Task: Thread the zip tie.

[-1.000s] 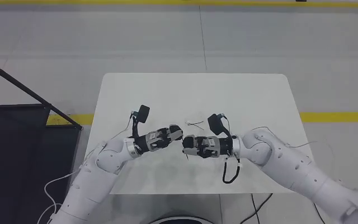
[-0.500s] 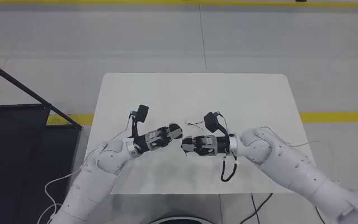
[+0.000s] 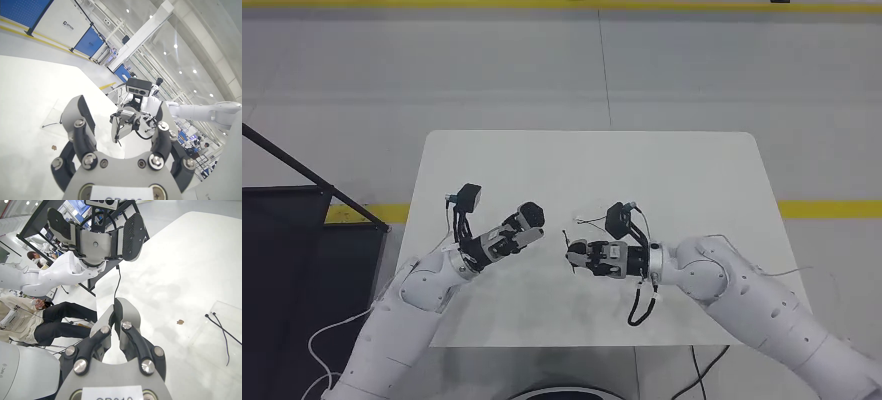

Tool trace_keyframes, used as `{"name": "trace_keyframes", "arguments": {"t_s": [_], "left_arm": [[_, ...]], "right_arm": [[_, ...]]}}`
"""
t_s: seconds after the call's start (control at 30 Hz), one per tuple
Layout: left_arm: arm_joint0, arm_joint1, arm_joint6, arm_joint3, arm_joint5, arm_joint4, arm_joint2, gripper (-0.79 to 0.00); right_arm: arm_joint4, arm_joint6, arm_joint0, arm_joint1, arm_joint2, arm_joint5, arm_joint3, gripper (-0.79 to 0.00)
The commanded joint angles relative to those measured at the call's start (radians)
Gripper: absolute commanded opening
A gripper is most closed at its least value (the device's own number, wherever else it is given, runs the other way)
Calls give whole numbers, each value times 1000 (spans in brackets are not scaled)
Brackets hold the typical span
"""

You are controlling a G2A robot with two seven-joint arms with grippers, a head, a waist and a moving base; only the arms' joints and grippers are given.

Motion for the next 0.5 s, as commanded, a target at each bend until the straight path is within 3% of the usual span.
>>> {"name": "trace_keyframes", "arguments": {"t_s": [0.0,0.2,0.47], "left_arm": [[2,2,-10,2,1,-11,-2,0],[-1,3,-27,7,18,-23,8,0],[-19,-1,-31,16,38,-29,32,0]], "right_arm": [[-23,-5,-15,2,15,28,-16,-785],[-156,-75,-71,8,65,129,-82,-785],[-416,-230,-187,14,116,393,-200,-785]]}}
